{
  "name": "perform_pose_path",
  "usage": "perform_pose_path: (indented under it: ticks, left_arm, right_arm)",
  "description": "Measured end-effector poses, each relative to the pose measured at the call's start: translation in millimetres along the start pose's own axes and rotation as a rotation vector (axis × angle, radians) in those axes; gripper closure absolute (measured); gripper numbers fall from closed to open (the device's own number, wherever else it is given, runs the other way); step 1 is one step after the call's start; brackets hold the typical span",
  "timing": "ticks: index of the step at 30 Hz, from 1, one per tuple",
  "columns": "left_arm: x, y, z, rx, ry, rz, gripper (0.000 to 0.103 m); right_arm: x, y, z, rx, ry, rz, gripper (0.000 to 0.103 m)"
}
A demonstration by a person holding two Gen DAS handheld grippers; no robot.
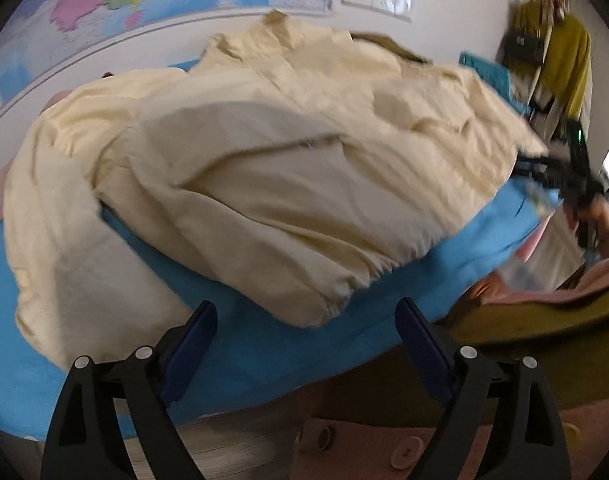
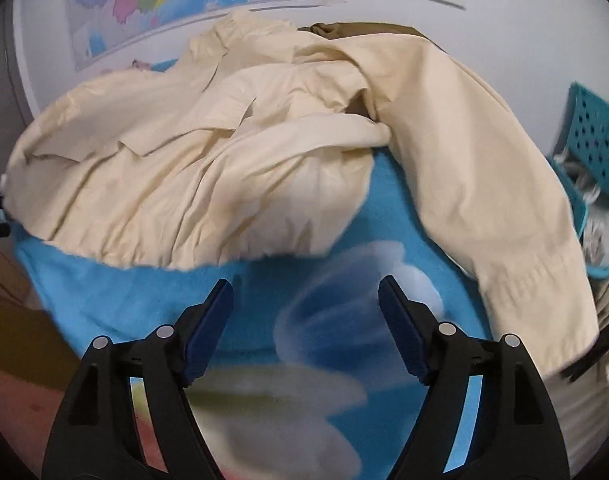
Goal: Fold large clothes
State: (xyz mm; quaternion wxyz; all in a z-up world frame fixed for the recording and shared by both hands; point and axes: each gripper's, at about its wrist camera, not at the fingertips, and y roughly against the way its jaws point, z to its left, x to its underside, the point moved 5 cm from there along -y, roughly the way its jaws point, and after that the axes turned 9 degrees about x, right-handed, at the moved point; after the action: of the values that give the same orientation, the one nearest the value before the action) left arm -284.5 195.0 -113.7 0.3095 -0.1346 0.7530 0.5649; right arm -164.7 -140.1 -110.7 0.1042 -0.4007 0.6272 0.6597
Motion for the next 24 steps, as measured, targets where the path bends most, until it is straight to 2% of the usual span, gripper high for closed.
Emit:
perform_pose_path:
  ticks: [2, 6, 9, 11, 13, 16, 18, 19, 21, 22, 24]
  left_arm:
    - [-2.9, -8.7, -0.7, -0.012, 0.007, 0.001, 0.016]
    - [-15.9, -19.0, 11.4, -0.071, 0.085, -0.036, 0.013]
    - [-25.6, -13.5, 19.3, -0.044, 0.165, -0.085, 0.011]
    - [-32.7, -4.7, 23.0, -0.032, 0.207, -0.139, 0.011]
    - [-39.6, 1.9, 27.1, -0.043, 0.232, -0.183, 0.011]
    - [-47.0, 1.7, 38.9, -0.028, 0.311, -0.203, 0.011]
    - [-50.3, 1.7, 45.4, -0.004, 0.359, -0.226, 0.012]
    - [-52.7, 1.5, 46.6, 0.003, 0.371, -0.236, 0.014]
    - [-58.1, 3.0, 44.7, 0.022, 0.381, -0.255, 0.033]
    - [-59.9, 5.0, 43.0, 0.057, 0.389, -0.257, 0.062]
    - [-62.3, 10.7, 46.5, 0.066, 0.418, -0.265, 0.071]
  right_arm:
    - [-7.1, -6.1, 3.4, 0.012, 0.003, -0.026, 0.031]
    - [-31.8, -12.2, 5.9, 0.018, -0.016, -0.094, 0.036]
    - [-53.1, -10.9, 6.7, -0.041, -0.073, -0.147, 0.037]
    - [-62.5, -16.0, 2.7, -0.042, -0.123, -0.143, 0.049]
    - [-70.0, -26.3, -1.8, -0.058, -0.175, -0.109, 0.057]
    - [-74.3, -34.6, -5.2, -0.100, -0.240, -0.077, 0.065]
    - [-75.2, -34.8, -3.3, -0.113, -0.251, -0.068, 0.078]
    - [-74.7, -32.2, -1.5, -0.121, -0.254, -0.069, 0.089]
    - [-74.1, -25.7, 0.3, -0.126, -0.263, -0.075, 0.093]
    - [-73.7, -21.0, -0.1, -0.151, -0.281, -0.076, 0.094]
    - [-70.8, -6.3, -4.1, -0.242, -0.342, -0.069, 0.095]
